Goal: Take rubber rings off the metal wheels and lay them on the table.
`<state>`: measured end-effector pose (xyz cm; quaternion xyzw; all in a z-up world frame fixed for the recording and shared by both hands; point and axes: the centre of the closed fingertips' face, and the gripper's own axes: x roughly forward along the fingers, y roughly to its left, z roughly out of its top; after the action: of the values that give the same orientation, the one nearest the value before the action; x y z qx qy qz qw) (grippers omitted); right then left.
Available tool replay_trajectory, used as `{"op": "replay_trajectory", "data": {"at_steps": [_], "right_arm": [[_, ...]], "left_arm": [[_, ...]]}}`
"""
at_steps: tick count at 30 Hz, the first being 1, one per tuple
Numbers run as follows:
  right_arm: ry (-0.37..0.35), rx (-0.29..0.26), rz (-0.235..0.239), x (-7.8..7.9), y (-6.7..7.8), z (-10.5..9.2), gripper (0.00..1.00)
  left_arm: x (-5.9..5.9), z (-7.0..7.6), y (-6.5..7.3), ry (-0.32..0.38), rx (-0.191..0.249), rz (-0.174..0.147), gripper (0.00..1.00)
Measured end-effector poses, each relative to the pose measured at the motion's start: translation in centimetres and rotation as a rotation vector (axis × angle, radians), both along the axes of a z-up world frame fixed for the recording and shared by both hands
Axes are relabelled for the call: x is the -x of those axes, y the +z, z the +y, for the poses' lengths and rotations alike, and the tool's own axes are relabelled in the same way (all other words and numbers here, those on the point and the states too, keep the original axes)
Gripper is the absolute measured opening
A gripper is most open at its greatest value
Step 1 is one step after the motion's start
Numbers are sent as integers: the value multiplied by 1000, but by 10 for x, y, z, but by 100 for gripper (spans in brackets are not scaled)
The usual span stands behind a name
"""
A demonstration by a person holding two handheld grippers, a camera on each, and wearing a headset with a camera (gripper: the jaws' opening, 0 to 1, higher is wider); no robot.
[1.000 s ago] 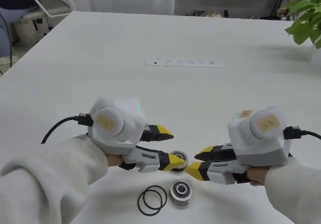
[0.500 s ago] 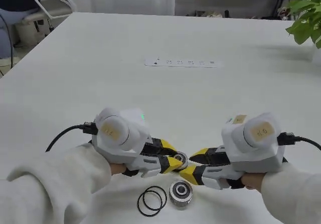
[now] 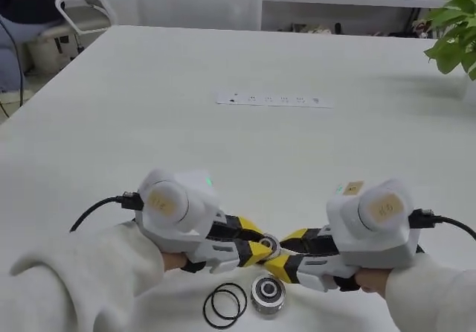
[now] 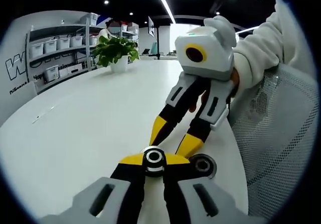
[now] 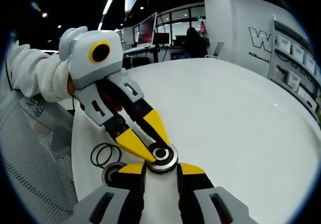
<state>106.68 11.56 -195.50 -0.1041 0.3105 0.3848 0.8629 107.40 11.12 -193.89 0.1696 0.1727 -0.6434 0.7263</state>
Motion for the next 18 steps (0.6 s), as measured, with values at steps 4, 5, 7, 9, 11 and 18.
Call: {"op": "replay_trajectory", "data": {"at_steps": [4,5,7,9,11,18], "right_arm": [[4,-1,-2,0,0,0,22],[5,0,-2,0,0,0,22],[24,15,-9,1,0,0,21],[37,31,-6,2,0,-1,20],[45,34,-5,2,0,-2,19],[55,40,4,4,0,-4,15]], "left_arm": [[0,0,0,-2,2,-4,7],[1,0,0,-2,5,-5,7],[1,0,0,-1,7,-6,7],[1,0,0,-2,5,-10,7],[1,0,0,-2,4,-12,7],[0,0,0,0,4,-11,7]]}}
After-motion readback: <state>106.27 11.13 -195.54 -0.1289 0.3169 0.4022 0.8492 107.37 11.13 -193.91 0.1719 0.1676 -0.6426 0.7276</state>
